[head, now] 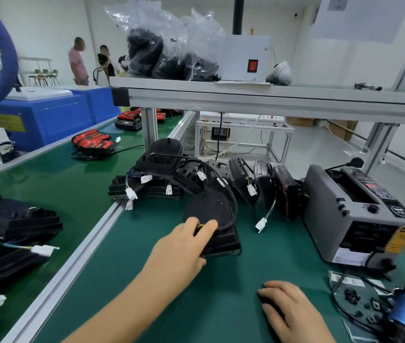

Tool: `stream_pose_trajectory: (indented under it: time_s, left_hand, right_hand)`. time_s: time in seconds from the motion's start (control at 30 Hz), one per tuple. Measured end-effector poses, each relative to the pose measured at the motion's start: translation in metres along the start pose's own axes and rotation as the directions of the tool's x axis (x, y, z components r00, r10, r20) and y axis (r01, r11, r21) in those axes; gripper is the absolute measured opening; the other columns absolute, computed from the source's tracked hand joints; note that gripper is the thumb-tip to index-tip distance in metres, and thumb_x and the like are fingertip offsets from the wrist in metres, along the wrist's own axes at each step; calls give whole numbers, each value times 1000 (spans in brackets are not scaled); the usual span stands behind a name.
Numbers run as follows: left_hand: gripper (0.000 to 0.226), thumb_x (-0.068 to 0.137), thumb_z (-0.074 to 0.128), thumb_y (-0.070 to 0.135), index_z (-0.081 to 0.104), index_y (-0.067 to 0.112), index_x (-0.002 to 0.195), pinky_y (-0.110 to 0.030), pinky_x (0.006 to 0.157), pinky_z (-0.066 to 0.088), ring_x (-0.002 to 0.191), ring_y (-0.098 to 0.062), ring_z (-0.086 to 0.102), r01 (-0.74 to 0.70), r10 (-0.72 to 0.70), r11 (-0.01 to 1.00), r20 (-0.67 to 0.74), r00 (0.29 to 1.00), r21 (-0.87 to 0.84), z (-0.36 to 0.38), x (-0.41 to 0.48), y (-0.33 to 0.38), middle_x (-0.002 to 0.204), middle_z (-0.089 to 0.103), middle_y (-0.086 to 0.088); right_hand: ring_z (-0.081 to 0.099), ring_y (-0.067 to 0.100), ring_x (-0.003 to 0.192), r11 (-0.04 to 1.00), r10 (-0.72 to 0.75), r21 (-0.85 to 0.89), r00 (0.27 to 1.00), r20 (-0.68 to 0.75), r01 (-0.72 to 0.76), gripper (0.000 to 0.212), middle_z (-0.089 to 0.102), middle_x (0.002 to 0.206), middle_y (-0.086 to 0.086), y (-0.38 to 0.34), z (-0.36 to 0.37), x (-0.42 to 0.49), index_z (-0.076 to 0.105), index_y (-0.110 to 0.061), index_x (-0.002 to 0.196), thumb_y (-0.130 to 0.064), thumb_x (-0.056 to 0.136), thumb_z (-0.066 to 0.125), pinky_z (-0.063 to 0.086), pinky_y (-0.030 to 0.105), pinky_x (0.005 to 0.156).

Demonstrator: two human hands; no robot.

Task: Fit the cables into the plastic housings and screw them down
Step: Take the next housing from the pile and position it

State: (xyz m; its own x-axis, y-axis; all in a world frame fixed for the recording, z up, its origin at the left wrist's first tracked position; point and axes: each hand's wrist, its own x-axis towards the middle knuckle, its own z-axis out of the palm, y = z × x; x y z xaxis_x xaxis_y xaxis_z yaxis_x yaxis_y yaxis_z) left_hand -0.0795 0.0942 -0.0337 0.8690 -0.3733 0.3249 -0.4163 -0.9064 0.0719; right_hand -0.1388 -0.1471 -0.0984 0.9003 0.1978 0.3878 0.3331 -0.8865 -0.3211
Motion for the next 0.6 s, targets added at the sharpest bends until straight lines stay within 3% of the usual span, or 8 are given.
stream_pose_trajectory:
  time_s: [0.07,0.13,0.2,0.27,0.33,0.4,0.53,0.6]
  left_hand:
    - [73,87,58,32,9,38,140,-24,66,41,106,-13,42,-5,6,1000,33,999,-15,6,-11,3,127,30,7]
    - [72,88,57,31,7,38,140,-24,65,37,108,-14,41,-11,13,1000,68,998,-19,11,-16,6,127,29,6]
    - [71,89,56,29,7,38,140,-25,66,37,109,-15,41,-21,23,1000,105,994,-17,14,-17,10,127,29,5]
    - [70,88,55,28,9,37,140,-28,68,40,111,-16,40,-29,29,1000,133,991,-5,15,-15,14,127,30,4]
    - [69,89,55,26,10,35,141,-31,71,43,113,-17,39,-46,42,999,162,986,21,16,-12,17,127,30,2]
    - [71,89,56,27,9,34,141,-32,70,43,115,-18,37,-77,70,996,188,980,34,15,-11,17,129,29,0]
    - [59,88,41,59,15,46,140,-33,83,45,115,-15,42,-168,184,981,198,963,-98,13,0,2,130,35,7]
    - [50,89,32,61,36,42,134,-31,90,45,113,-13,48,-87,93,966,11,996,-244,7,24,-18,124,45,10]
  right_hand:
    - [50,-2,115,964,176,175,975,138,-199,23,57,111,-23,-2,-2,7,63,-35,108,-32,86,67,32,5,90]
    - [56,2,113,735,376,508,893,246,-449,24,60,114,-20,-14,-5,23,59,-35,112,-37,88,62,38,15,96]
    - [60,9,109,492,452,684,829,329,-539,43,59,121,-11,-26,-5,49,53,-32,124,-47,84,60,49,32,94]
    - [59,16,110,359,439,710,781,445,-606,67,53,129,-6,-34,-2,77,40,-31,137,-59,80,58,53,40,90]
    - [54,23,119,331,433,670,738,518,-664,82,45,138,-6,-34,4,99,32,-34,142,-71,73,57,50,45,95]
    - [50,26,122,316,441,634,701,561,-706,84,43,142,-3,-31,11,112,28,-36,143,-70,73,59,44,45,101]
    - [67,22,97,333,452,646,717,531,-687,48,67,113,2,-21,28,118,48,-27,130,-34,85,62,53,43,89]
    - [69,19,91,339,460,667,736,497,-663,30,73,98,-1,-20,32,116,58,-25,117,-27,87,60,53,40,89]
